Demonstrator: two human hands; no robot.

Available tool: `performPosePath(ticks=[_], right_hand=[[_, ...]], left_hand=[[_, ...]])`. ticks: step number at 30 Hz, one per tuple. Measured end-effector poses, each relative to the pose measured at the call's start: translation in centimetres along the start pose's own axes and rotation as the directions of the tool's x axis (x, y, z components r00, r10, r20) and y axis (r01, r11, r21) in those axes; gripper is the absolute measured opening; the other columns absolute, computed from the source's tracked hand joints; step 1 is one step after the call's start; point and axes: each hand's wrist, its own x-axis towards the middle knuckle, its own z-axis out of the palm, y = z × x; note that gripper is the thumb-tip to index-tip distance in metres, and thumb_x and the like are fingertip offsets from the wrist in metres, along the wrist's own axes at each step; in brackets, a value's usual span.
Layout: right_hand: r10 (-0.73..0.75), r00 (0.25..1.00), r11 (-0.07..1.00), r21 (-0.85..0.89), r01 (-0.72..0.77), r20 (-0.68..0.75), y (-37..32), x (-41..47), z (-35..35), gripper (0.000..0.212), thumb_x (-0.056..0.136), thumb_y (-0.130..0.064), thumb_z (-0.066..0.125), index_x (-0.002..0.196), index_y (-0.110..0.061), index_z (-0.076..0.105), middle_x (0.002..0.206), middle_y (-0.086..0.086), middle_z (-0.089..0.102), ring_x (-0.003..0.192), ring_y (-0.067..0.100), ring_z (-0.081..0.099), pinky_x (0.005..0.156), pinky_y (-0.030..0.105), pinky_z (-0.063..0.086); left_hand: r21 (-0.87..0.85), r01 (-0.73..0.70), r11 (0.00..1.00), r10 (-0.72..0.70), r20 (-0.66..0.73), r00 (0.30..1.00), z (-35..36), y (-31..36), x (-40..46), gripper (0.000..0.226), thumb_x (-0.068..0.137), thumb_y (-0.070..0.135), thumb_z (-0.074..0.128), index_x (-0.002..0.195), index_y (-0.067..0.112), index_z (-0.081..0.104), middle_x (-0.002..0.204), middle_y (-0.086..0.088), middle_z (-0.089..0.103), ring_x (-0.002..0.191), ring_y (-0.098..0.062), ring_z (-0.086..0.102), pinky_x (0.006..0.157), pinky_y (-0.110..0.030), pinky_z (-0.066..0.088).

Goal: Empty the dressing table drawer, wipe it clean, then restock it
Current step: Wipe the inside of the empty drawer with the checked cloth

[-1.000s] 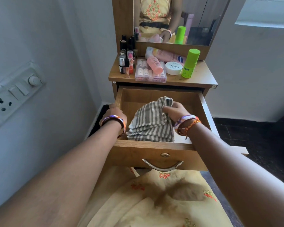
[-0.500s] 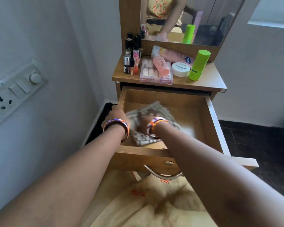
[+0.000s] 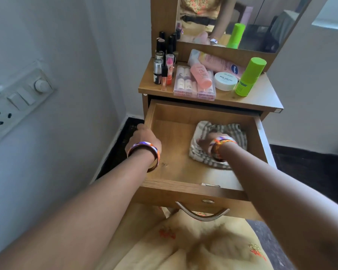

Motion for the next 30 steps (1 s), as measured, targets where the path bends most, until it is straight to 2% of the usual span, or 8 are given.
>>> performPosePath(ticks=[4, 8, 13, 15, 18, 20, 24, 30], right_hand=[[-0.213, 0.974, 0.977, -0.036, 0.211, -0.083, -6.6, 1.0, 0.3, 0.036, 0.089, -0.039, 0.047, 0.107, -0.014, 0.065, 0.117, 0.01, 0.066, 0.107, 0.03, 0.062, 0.092, 0.036, 0.049], [-0.388, 0.915, 0.921, -0.02, 0.388, -0.109, -9.3, 1.1, 0.0, 0.036, 0.094, -0.029, 0.042, 0.118, -0.007, 0.058, 0.119, 0.013, 0.062, 0.108, 0.03, 0.059, 0.094, 0.037, 0.048], [-0.534, 0.83, 0.806, -0.201, 0.557, 0.158, -6.7, -1.9, -0.2, 0.045, 0.095, -0.029, 0.044, 0.138, -0.015, 0.041, 0.135, 0.013, 0.05, 0.106, 0.029, 0.051, 0.086, 0.034, 0.044], [-0.591, 0.735, 0.698, -0.246, 0.672, 0.332, -6.1, -3.9, 1.0, 0.051, 0.096, -0.028, 0.042, 0.145, -0.024, 0.029, 0.156, 0.004, 0.02, 0.141, 0.028, 0.024, 0.112, 0.049, 0.027], [-0.615, 0.659, 0.649, -0.196, 0.735, 0.433, -5.8, -3.5, 2.4, 0.054, 0.097, -0.027, 0.038, 0.148, -0.031, 0.019, 0.159, -0.002, -0.012, 0.145, 0.022, -0.017, 0.114, 0.063, -0.002], [-0.525, 0.731, 0.732, -0.206, 0.649, 0.437, -5.7, -0.9, 2.6, 0.057, 0.096, -0.037, 0.037, 0.148, -0.033, 0.014, 0.159, -0.002, -0.009, 0.146, 0.019, -0.011, 0.115, 0.057, 0.002], [-0.405, 0.899, 0.894, -0.132, 0.428, 0.166, -6.8, 2.0, 1.5, 0.05, 0.097, -0.03, 0.037, 0.145, -0.018, 0.03, 0.144, 0.005, 0.04, 0.131, 0.023, 0.041, 0.108, 0.035, 0.036], [-0.444, 0.894, 0.889, -0.095, 0.447, 0.057, -5.4, 2.4, 1.2, 0.054, 0.099, -0.039, 0.028, 0.149, -0.033, 0.01, 0.158, 0.005, 0.015, 0.143, 0.029, 0.022, 0.116, 0.043, 0.021]], left_hand=[[0.059, -0.019, 0.998, 0.019, 0.005, 1.0, -0.1, 0.0, 0.0, 0.037, 0.094, 0.014, 0.045, 0.126, -0.002, 0.039, 0.127, -0.021, 0.055, 0.113, -0.038, 0.057, 0.089, -0.043, 0.047], [0.055, -0.026, 0.998, 0.026, -0.014, 1.0, 0.1, 0.0, 0.3, 0.04, 0.098, 0.026, 0.039, 0.128, -0.001, 0.037, 0.124, -0.021, 0.057, 0.108, -0.038, 0.059, 0.085, -0.042, 0.048], [0.011, -0.01, 1.0, 0.01, -0.038, 0.999, 0.1, 0.2, 0.5, 0.042, 0.101, 0.032, 0.028, 0.124, -0.001, 0.04, 0.124, -0.021, 0.057, 0.11, -0.039, 0.057, 0.085, -0.044, 0.045], [0.006, -0.01, 1.0, 0.01, -0.042, 0.999, 0.2, 0.2, 0.5, 0.041, 0.101, 0.032, 0.028, 0.123, 0.0, 0.04, 0.123, -0.021, 0.058, 0.11, -0.039, 0.058, 0.085, -0.044, 0.045], [0.013, -0.012, 1.0, 0.012, -0.042, 0.999, 0.2, 0.2, 0.4, 0.039, 0.101, 0.031, 0.029, 0.123, 0.0, 0.041, 0.121, -0.02, 0.059, 0.106, -0.037, 0.06, 0.079, -0.042, 0.045], [-0.002, -0.01, 1.0, 0.01, -0.037, 0.999, 0.2, 0.1, 0.4, 0.038, 0.101, 0.03, 0.029, 0.121, 0.001, 0.042, 0.12, -0.019, 0.059, 0.106, -0.037, 0.059, 0.08, -0.042, 0.044], [-0.013, -0.014, 1.0, 0.014, -0.05, 0.999, 0.2, 0.0, 0.2, 0.038, 0.101, 0.03, 0.029, 0.119, 0.001, 0.045, 0.12, -0.02, 0.059, 0.107, -0.039, 0.057, 0.082, -0.043, 0.044], [0.021, -0.02, 1.0, 0.022, -0.082, 0.996, 0.6, 0.0, 0.6, 0.037, 0.1, 0.029, 0.031, 0.119, 0.001, 0.046, 0.119, -0.02, 0.059, 0.105, -0.038, 0.058, 0.076, -0.041, 0.041]])
